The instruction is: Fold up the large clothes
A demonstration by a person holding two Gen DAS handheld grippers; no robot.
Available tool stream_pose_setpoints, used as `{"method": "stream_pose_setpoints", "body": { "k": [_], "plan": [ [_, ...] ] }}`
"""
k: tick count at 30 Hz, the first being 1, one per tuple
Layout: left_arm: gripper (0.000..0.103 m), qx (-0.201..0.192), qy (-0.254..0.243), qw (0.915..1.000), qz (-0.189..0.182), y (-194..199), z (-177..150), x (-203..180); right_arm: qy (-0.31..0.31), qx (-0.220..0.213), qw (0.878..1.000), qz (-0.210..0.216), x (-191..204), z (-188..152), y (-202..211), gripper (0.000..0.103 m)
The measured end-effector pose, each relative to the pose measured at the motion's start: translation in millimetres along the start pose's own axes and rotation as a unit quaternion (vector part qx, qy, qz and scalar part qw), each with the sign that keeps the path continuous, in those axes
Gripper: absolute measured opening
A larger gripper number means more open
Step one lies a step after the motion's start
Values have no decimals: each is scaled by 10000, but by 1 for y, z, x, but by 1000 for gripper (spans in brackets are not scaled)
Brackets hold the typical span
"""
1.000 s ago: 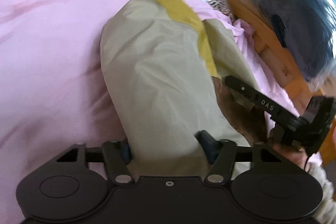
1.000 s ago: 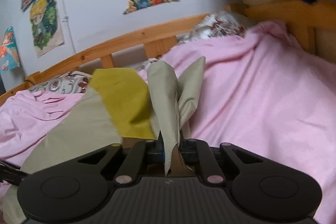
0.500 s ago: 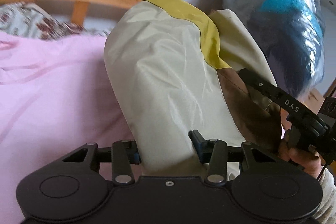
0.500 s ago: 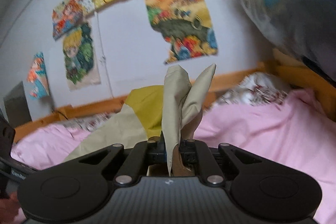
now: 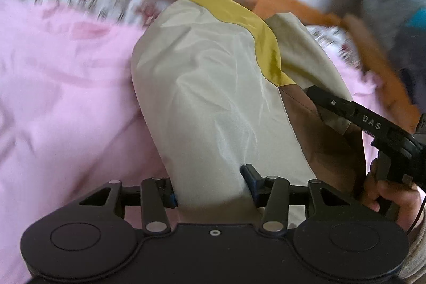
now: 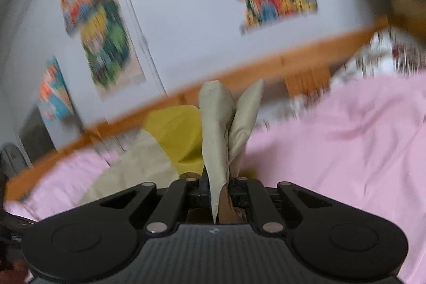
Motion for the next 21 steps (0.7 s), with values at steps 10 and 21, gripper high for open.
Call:
{"method": "stream_pose_setpoints", "body": {
  "k": [10, 21],
  "plan": [
    [71, -76, 30, 9998, 173, -3, -11, 0, 98, 467, 9981, -385, -17, -30, -9, 44],
    [95, -548, 269, 9959, 667, 24, -10, -9, 677, 261, 9951, -672, 4, -9, 41, 91]
  ]
}}
Point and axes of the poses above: each gripper's, at about its wrist camera, not at the fingertips, and y roughly against the way its jaws point, x to its left, z to its top, the point moved 8 cm from there along -y, roughly the way its jaws point, and after that the axes turned 9 degrees about y, right-handed, at the moved point
